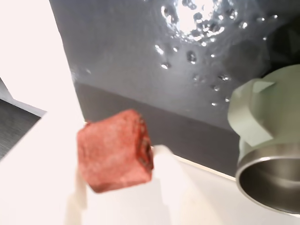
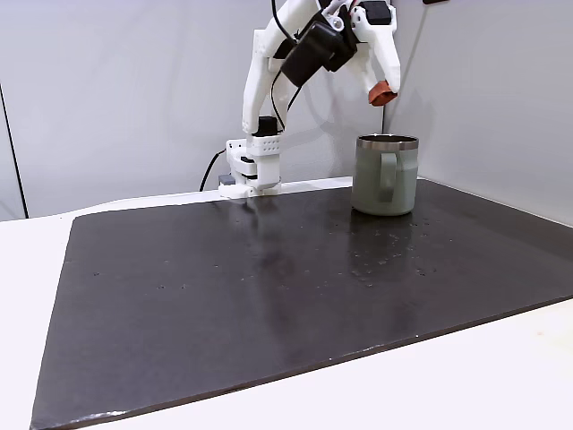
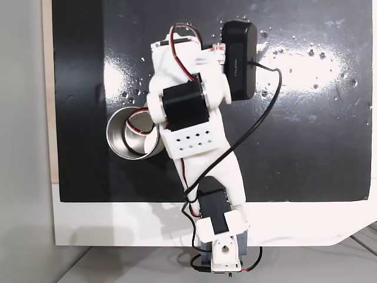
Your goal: Grasp a cube and put it in the cup.
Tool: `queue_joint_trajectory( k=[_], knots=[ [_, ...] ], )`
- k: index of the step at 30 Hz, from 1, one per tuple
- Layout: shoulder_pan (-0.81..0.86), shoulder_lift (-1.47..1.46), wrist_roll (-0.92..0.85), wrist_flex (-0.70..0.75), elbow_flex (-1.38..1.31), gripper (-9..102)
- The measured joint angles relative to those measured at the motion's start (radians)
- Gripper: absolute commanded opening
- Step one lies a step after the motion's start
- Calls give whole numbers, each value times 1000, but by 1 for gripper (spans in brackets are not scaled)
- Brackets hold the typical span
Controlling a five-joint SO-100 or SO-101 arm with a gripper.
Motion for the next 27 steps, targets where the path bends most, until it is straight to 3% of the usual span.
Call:
queue_joint_trajectory(
  k=[18, 27],
  knots=[
    [-360, 267, -192, 40, 380, 3],
    [-388, 351, -242, 46, 578, 2]
  ],
)
